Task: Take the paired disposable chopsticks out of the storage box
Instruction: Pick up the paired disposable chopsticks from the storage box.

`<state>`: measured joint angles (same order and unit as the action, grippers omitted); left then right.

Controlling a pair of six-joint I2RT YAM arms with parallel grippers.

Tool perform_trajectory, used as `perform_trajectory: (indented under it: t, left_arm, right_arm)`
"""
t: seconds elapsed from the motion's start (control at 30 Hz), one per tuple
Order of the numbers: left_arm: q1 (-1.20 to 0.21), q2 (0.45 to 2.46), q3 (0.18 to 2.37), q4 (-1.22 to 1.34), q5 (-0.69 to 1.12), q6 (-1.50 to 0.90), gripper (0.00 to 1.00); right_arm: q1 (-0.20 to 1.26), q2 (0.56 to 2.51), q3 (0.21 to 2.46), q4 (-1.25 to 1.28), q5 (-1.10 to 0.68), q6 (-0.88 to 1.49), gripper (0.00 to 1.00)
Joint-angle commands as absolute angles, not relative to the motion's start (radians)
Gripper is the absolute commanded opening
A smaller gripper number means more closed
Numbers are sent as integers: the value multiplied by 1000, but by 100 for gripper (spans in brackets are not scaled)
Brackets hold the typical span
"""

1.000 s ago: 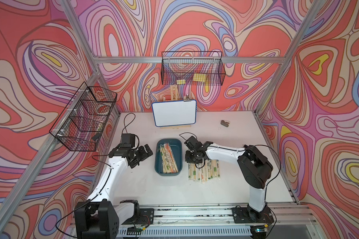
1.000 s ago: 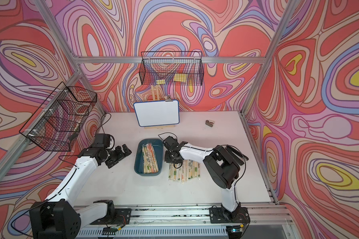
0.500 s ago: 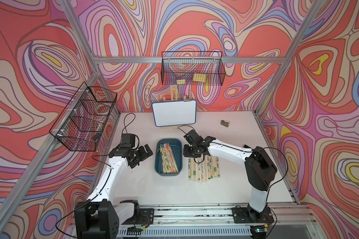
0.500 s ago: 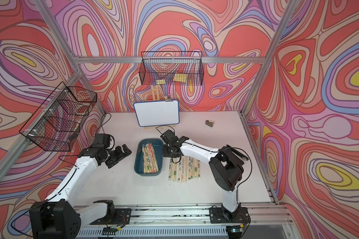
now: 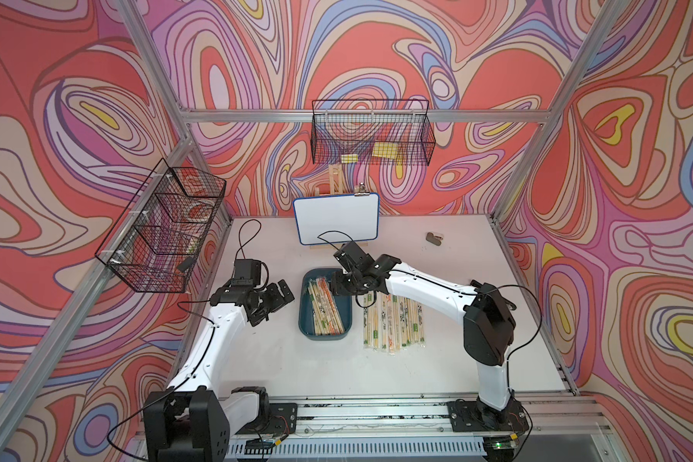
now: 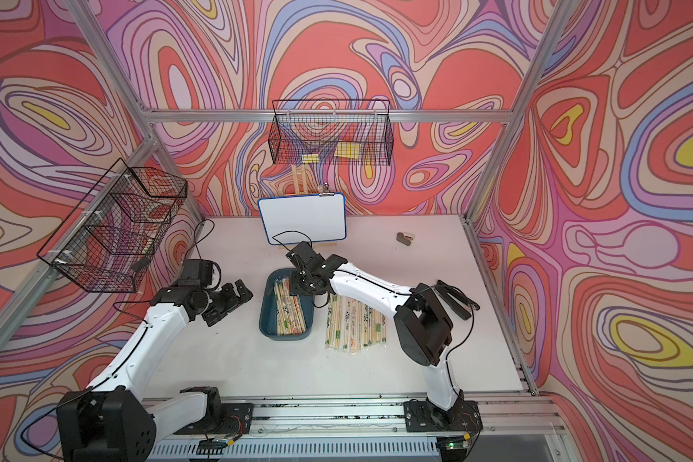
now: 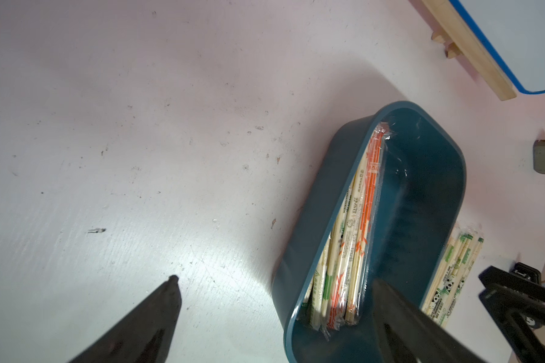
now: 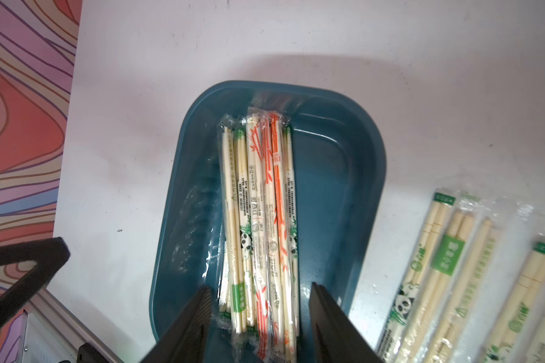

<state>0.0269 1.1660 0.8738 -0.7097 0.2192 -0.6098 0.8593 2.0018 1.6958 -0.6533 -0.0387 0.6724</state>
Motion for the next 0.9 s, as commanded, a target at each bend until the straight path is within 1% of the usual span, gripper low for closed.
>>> perform_trajectory:
  t: [0.0, 0.27, 0.37, 0.5, 0.7, 0.87]
  left_arm:
    - [35, 1156, 867, -706, 192, -601, 100]
    - [64, 1171, 869, -698, 203, -613, 100]
    - [72, 1171, 872, -699, 202, -610, 100]
    - [80, 1170, 880, -702, 204, -607, 100]
    - [84, 1170, 885, -706, 209, -604, 100]
    - [89, 1170, 882, -701, 214, -602, 100]
  right_arm:
    - [881, 2057, 1746, -684, -54, 662, 54]
    - [920, 2170, 1830, -694, -91, 661, 36]
    - [929, 2208, 1863, -705, -93, 655, 35]
    - [936, 2252, 1906, -720, -102, 648, 29]
    - [942, 2298, 1946, -738, -101, 644, 26]
    - [944, 2326, 1977, -751, -99, 638, 26]
